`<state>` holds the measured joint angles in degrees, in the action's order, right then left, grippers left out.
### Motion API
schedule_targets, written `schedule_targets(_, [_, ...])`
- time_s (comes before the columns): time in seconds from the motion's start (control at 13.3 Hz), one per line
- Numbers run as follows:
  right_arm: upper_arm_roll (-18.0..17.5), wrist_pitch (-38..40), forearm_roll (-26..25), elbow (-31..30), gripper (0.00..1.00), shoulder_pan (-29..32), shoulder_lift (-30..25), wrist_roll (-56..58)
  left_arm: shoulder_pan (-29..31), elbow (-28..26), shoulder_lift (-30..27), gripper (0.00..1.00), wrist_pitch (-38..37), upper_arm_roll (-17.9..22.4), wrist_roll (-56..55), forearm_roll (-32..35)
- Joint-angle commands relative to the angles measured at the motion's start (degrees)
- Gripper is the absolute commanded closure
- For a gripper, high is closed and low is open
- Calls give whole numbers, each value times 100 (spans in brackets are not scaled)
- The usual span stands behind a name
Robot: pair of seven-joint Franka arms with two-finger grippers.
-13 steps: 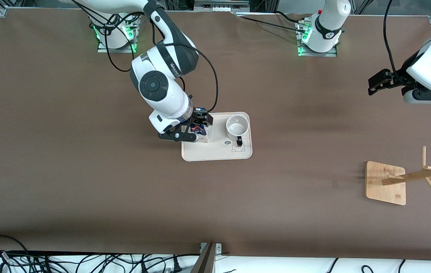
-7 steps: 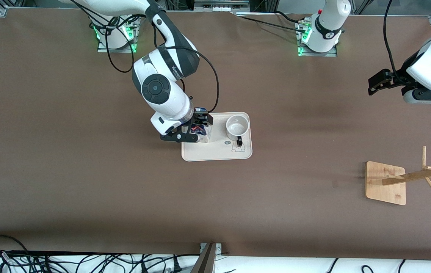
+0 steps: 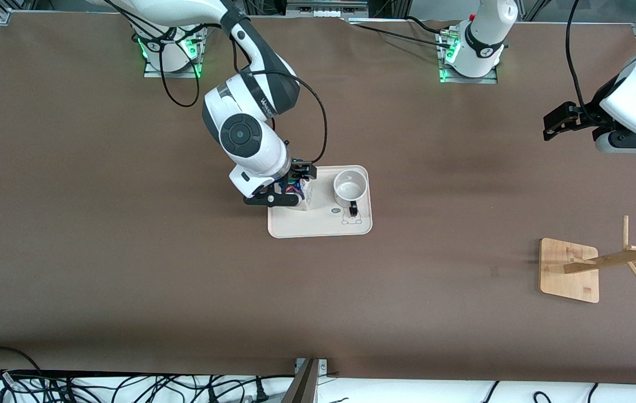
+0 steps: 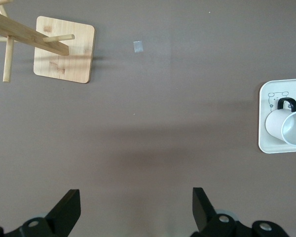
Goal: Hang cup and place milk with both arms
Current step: 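Close the right gripper around the blue milk carton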
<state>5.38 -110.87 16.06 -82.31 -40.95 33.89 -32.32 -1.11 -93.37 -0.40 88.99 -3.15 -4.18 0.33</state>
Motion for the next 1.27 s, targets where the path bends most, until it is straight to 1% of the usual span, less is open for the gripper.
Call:
schedule_targets(0.0, [33, 145, 117, 39, 0, -9, -5, 147, 6, 73, -39, 0, -101, -10, 5, -24])
schedule_targets(0.38, [33, 145, 135, 48, 0, 26, -5, 358, 6, 73, -39, 0, -101, -1, 22, -33])
schedule_targets(0.53, [33, 145, 143, 74, 0, 0, -5, 305, 6, 73, -39, 0, -101, -1, 22, -33])
schedule_targets(0.75, [33, 83, 328, 83, 0, -27, -23, -248, -3, 73, -39, 0, -101, -1, 31, -24])
schedule_targets(1.2, [42, 66, 346, 74, 0, 105, 47, -222, -12, 73, -30, 0, -118, -10, 22, -24])
